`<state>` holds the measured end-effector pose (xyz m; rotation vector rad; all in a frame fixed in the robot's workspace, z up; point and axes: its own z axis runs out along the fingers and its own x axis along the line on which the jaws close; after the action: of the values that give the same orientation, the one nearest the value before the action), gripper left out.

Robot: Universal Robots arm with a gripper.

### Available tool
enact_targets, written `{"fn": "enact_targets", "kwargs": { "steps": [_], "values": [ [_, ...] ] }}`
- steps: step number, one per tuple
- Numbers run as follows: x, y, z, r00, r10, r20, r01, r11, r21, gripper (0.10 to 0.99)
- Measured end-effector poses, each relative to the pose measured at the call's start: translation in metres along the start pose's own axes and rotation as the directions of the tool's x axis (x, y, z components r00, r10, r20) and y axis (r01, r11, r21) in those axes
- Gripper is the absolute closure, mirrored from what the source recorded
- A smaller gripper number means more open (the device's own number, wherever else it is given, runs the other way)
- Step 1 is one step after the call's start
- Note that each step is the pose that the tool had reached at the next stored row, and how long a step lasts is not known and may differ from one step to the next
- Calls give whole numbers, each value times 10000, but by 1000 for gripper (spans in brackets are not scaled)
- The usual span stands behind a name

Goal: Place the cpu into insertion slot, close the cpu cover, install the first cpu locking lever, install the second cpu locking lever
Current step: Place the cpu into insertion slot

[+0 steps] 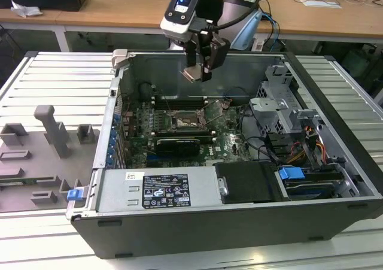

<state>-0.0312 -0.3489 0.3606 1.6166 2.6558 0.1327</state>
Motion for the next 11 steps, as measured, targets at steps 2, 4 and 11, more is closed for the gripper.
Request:
{"fn": "enact_targets", "kwargs": {
  "steps": [2, 4, 11],
  "values": [
    [0, -1, 7, 9992, 402, 35, -402, 9992, -9, 545],
    [0, -1, 17, 9948, 1011, 88, -1011, 9949, -24, 545],
    [-1, -3, 35, 9769, 2129, 184, -2128, 9771, -60, 545]
  ]
}}
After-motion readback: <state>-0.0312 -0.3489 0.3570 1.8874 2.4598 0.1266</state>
